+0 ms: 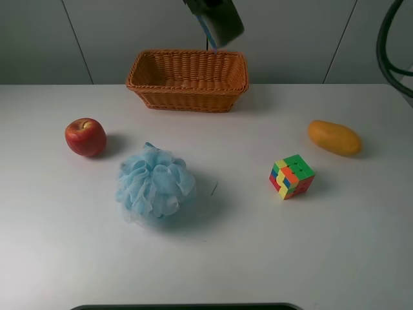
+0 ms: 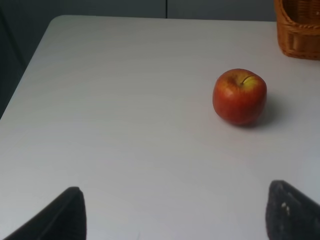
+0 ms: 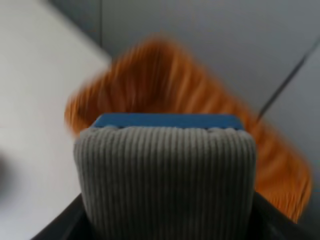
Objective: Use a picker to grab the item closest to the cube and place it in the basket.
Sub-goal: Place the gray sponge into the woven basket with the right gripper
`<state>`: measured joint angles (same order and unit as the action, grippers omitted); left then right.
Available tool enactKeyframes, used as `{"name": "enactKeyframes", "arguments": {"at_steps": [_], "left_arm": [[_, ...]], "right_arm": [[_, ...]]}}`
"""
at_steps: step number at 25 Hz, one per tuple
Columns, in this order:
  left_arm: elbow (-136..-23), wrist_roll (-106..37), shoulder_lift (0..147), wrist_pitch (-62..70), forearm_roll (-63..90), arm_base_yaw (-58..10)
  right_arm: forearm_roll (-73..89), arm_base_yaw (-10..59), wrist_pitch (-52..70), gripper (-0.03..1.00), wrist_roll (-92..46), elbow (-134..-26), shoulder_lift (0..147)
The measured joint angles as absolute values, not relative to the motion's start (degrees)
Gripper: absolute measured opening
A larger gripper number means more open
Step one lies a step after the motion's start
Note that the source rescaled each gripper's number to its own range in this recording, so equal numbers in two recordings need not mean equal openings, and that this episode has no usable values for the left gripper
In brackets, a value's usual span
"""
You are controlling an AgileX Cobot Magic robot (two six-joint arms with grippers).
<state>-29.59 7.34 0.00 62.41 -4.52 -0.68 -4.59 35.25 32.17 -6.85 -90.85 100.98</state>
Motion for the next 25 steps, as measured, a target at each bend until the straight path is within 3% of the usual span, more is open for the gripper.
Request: {"name": "enactKeyframes", "arguments": {"at_steps": [5,13,25], "left_arm": [[-29.59,7.34,0.0,62.41,-4.52,-0.68],[-29.59,7.34,0.0,62.41,-4.52,-0.68],[-29.59,7.34,0.0,62.41,-4.52,-0.68]], "right_arm": [[-4.81,35.25,23.42,0.08,-6.74,-100.69,110.38],[-3.54,34.64,22.59,0.08,-6.74,-115.74,129.55],[0.61,33.77,19.05,0.08,-6.74,-118.58,140.64]]}}
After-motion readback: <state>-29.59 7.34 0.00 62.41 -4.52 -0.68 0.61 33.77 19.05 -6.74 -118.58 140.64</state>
